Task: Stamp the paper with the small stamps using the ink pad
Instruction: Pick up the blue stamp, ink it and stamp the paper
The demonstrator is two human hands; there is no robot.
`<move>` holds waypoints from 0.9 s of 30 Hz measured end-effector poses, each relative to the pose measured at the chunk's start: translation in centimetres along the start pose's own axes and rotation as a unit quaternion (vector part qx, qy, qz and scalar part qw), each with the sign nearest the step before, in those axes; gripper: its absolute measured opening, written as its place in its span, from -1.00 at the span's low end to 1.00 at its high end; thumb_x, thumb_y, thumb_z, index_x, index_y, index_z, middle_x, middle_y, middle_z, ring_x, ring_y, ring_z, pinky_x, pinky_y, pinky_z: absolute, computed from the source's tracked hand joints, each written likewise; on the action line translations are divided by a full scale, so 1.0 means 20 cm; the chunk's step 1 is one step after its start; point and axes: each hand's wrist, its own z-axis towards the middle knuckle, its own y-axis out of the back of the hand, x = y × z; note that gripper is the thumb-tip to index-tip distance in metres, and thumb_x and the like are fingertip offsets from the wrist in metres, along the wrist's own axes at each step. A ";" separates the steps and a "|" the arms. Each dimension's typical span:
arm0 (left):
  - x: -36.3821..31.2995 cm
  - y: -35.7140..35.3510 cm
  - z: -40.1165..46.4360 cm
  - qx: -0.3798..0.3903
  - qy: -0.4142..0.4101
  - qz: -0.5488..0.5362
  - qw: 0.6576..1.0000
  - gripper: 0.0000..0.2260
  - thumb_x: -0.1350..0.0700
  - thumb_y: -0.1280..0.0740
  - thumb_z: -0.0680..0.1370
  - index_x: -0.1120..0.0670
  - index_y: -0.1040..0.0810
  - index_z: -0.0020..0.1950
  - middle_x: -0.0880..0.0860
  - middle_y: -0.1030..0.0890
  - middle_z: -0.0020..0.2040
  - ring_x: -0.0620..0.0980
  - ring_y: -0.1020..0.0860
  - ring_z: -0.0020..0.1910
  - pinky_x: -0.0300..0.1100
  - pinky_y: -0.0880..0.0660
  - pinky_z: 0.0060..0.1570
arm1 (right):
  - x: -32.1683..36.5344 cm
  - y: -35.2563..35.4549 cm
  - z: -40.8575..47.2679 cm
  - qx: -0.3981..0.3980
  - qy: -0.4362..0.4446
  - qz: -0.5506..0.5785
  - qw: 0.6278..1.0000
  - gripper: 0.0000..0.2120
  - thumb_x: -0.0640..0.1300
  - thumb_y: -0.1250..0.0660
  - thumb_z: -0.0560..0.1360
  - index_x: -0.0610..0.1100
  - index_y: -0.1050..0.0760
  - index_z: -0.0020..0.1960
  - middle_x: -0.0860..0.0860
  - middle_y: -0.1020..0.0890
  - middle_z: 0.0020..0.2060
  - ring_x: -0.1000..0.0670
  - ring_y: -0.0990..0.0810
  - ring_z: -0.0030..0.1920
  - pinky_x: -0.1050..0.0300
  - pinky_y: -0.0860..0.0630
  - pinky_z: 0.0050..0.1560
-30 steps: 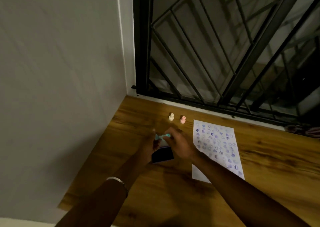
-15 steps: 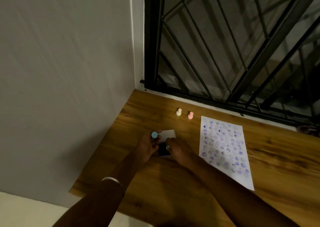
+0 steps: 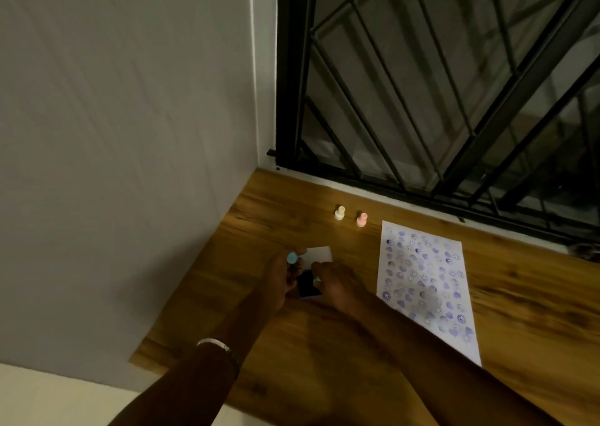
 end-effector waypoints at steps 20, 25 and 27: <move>0.16 -0.41 -0.12 0.054 -0.213 0.433 0.874 -0.81 0.01 -0.30 0.55 0.07 -0.57 0.07 0.01 -0.61 0.01 -0.01 -0.56 -0.01 -0.11 -0.50 0.00 | -0.26 0.19 -0.41 -0.084 -0.168 0.039 0.981 -0.83 -0.14 -0.25 0.56 -0.09 -0.48 0.14 -0.10 -0.65 0.03 -0.08 -0.61 0.01 0.05 -0.57 0.00; 0.39 -0.54 -0.19 0.161 -0.286 0.568 0.754 -0.67 -0.16 -0.26 0.53 -0.04 -0.44 0.23 0.03 -0.60 0.14 0.01 -0.59 0.06 -0.18 -0.52 -0.07 | -0.39 0.15 -0.64 -0.088 -0.234 0.041 0.967 -0.80 -0.10 -0.25 0.57 -0.14 -0.45 0.17 -0.15 -0.64 0.08 -0.14 -0.62 0.05 0.01 -0.57 0.04; 0.47 -0.56 -0.18 0.153 -0.303 0.598 0.726 -0.51 -0.19 -0.29 0.50 -0.01 -0.35 0.36 0.07 -0.53 0.28 0.06 -0.54 0.18 -0.12 -0.53 0.04 | -0.43 0.13 -0.72 -0.090 -0.250 0.048 0.963 -0.77 -0.10 -0.23 0.58 -0.17 -0.44 0.19 -0.17 -0.63 0.09 -0.16 -0.59 0.08 0.03 -0.52 0.07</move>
